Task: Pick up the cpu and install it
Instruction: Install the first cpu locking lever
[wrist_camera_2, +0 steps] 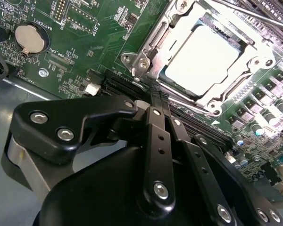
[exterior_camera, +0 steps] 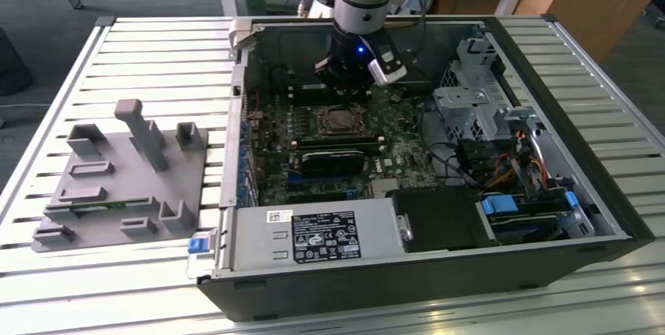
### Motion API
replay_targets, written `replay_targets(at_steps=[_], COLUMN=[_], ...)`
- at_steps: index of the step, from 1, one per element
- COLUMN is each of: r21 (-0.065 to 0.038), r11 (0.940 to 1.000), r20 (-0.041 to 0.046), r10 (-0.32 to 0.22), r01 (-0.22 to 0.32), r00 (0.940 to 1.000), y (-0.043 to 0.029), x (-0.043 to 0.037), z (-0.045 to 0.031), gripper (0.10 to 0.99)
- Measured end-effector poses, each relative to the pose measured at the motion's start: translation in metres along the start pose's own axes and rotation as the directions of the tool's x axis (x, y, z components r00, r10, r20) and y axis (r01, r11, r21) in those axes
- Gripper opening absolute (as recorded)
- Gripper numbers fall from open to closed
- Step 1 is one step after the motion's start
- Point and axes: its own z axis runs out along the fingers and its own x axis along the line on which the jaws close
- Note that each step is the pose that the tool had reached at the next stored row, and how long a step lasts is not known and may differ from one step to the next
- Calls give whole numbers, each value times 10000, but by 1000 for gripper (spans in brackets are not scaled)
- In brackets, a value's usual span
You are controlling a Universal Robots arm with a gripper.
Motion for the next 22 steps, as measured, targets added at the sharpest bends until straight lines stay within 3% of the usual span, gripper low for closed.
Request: replay_targets(at_steps=[3, 10, 19, 22], r21=[28, 222, 230, 168], r11=[10000, 9998, 9997, 9999], r20=[2, -4, -7, -5], r10=[1, 4, 4, 5], r01=[-1, -4, -4, -5], r00=[10000, 10000, 10000, 10000], y=[0, -2, 6, 6], x=[0, -3, -6, -6], z=[-2, 13, 36, 39], gripper=[106, 106, 106, 106])
